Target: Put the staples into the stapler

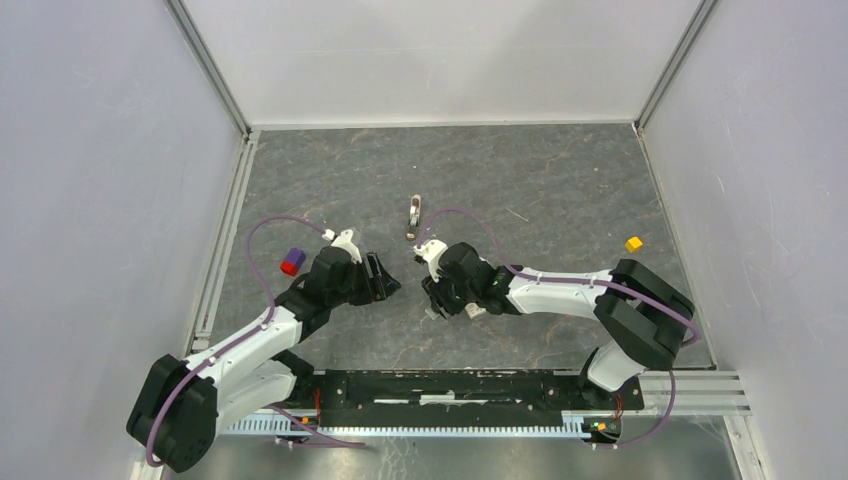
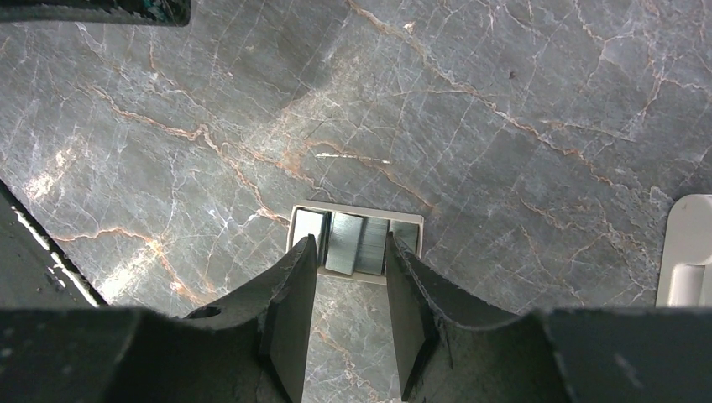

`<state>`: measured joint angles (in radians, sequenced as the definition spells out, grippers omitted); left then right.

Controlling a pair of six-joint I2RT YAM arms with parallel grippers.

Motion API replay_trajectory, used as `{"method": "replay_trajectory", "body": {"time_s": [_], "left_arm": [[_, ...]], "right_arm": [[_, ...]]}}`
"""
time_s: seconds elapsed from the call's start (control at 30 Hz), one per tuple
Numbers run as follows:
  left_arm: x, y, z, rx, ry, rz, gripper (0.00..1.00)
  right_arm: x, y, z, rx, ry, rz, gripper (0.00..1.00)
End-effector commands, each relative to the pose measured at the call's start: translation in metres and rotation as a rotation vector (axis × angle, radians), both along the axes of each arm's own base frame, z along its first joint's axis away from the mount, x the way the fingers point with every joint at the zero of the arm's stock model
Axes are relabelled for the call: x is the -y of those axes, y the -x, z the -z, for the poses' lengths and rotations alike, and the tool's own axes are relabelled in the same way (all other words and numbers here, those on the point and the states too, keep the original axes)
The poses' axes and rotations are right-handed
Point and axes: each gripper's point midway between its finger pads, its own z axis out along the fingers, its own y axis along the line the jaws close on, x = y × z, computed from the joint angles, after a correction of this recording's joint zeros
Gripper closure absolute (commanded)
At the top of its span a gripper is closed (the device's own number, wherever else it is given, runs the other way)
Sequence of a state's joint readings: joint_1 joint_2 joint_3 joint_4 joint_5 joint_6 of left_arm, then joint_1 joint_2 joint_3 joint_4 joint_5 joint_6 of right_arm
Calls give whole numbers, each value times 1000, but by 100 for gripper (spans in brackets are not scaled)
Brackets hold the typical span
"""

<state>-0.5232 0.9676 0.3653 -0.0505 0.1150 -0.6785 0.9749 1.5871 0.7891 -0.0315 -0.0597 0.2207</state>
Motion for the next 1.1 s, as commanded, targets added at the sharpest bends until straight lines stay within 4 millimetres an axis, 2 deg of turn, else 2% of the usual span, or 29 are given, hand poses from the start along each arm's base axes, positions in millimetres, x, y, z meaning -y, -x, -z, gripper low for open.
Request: {"method": "replay_trajectory", "body": {"time_s": [0.0, 0.5, 0.73, 1.07], "left_arm": [[2, -7, -11, 27, 29, -18, 29], [1, -6, -10, 28, 24, -20, 29], [1, -7, -10, 30, 27, -23, 29], [0, -5, -10, 30, 28, -27, 29]], "right_arm": [[-15, -10, -15, 40, -40, 7, 58], [-10, -11, -6, 61, 4, 18, 62], [-4, -16, -9, 109, 57, 47, 65], [-11, -8, -10, 86, 18, 25, 66]]}}
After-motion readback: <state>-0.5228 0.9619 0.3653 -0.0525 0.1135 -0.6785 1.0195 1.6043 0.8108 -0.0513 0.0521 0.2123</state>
